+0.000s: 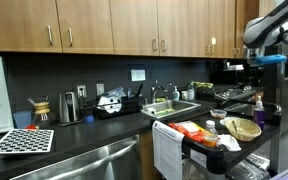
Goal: Stir the contents in the bowl
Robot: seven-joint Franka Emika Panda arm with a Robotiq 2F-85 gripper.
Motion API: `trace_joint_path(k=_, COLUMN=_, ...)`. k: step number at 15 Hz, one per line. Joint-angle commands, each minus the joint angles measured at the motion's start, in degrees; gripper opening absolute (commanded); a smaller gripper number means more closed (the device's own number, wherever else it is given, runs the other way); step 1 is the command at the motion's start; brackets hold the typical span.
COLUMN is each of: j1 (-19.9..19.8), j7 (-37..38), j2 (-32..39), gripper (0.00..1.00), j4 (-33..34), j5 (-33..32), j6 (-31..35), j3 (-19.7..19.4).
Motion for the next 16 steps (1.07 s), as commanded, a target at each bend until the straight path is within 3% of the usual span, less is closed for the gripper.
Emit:
trace_joint_path(k=1, j1=2.1, j7=-2.4, j2=6.2, gripper=1.0, j4=3.8, j5=1.1, j6=2.1, j3=-0.6)
trace_joint_path(k=9, j1=4.2, j7=-2.6, j2=20.3, gripper=1.0, j4=11.8, j5=1.6, j6=9.9, j3=0.0)
trace_joint_path(k=16, j1=5.8, j7=-2.1, j2=32.4, gripper=1.0, j4=23.7, j5=5.5, j6=10.3, j3=0.5)
